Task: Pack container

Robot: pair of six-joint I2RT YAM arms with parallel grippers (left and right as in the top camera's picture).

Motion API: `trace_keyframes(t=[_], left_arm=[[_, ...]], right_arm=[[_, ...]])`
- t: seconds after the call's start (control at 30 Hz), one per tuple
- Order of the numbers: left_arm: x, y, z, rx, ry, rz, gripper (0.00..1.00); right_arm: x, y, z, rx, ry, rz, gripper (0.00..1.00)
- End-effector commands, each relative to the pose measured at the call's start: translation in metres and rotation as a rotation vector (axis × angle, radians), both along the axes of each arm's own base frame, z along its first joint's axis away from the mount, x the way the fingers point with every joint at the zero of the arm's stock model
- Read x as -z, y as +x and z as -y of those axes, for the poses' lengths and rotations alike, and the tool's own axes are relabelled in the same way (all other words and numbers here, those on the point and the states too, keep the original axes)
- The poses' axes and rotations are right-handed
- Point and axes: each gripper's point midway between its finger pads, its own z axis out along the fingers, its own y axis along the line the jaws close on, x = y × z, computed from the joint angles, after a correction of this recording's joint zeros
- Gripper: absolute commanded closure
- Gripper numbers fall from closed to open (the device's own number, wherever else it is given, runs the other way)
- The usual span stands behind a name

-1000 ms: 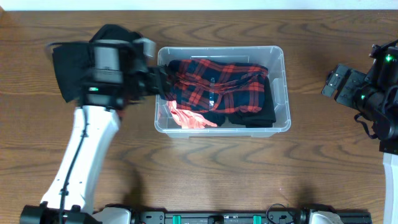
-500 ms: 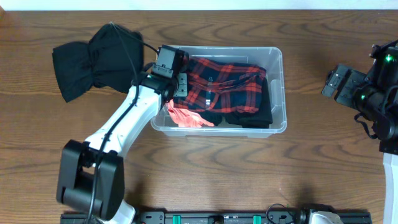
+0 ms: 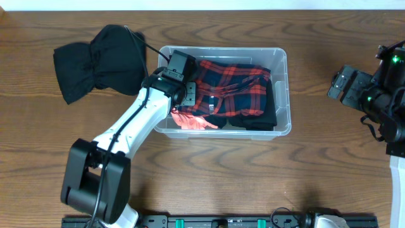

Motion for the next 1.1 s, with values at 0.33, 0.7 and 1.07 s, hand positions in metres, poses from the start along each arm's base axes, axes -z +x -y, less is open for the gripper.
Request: trace_keyframes(t=[0.33, 0.7, 1.07], left_arm=[[-0.200, 0.010, -0.092, -0.273, -0.047, 0.485, 0.12], [-0.114, 0.014, -0.283, -0.714, -0.398, 0.230, 0.03], [-0.012, 0.021, -0.385, -0.799, -0.736, 0.205, 0.02]], right_arm=[[-0.002, 0.000, 0.002, 0.003, -0.004, 0.005, 0.01], [-0.002, 0.000, 0.002, 0.003, -0.004, 0.005, 0.01], [-0.002, 0.000, 0.002, 0.003, -0.004, 0.005, 0.01]])
